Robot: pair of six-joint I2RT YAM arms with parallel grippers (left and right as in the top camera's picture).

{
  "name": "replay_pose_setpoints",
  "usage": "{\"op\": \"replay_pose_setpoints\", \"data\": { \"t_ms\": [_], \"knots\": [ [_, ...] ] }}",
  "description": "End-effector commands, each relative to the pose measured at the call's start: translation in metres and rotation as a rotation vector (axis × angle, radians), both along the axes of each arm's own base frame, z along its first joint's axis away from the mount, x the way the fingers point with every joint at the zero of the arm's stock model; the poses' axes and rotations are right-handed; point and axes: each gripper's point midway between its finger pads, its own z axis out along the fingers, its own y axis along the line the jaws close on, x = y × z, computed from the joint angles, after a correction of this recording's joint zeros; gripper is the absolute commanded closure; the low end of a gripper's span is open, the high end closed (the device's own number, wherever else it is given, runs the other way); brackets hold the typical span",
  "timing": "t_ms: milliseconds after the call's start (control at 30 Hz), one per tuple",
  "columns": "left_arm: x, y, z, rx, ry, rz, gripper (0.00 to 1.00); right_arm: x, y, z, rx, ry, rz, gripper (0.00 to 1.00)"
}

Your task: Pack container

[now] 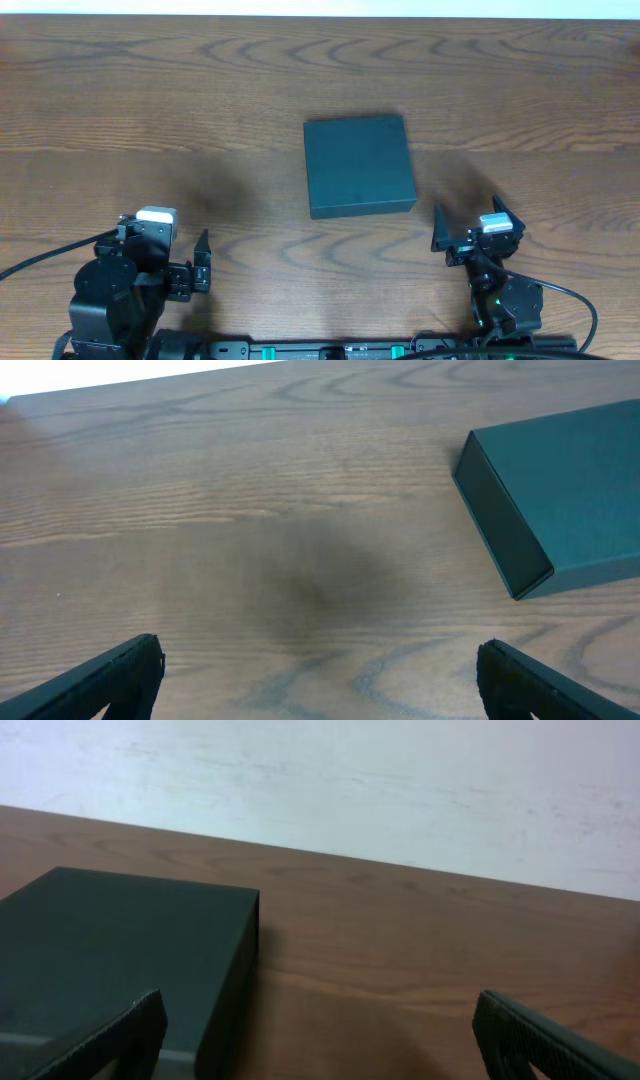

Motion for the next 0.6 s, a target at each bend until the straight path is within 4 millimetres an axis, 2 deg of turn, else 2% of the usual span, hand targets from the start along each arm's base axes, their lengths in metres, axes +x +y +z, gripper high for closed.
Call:
{"op": "replay_pose_setpoints", "data": {
  "t_ms": [0, 167, 267, 300, 567],
  "knots": [
    [-0.001, -0.001, 0.002, 0.007, -0.008, -0.01, 0.01, 0.0, -0.003, 0.0, -0.013, -0.004, -0.013, 0.01],
    [-0.001, -0.001, 0.002, 0.007, -0.008, -0.009, 0.02, 0.0, -0.003, 0.0, -0.013, -0.004, -0.013, 0.01],
    [0.0, 0.028, 0.003, 0.098, -0.019, 0.127, 0.01, 0.0, -0.003, 0.0, -0.013, -0.004, -0.013, 0.01],
    [0.0, 0.031, 0.003, 0.107, -0.02, 0.142, 0.02, 0.0, -0.003, 0.0, -0.013, -0.004, -0.013, 0.01],
    [-0.006, 0.031, 0.006, 0.102, -0.038, 0.142, 0.01, 0.0, -0.003, 0.0, -0.013, -0.004, -0.013, 0.01]
  ]
}}
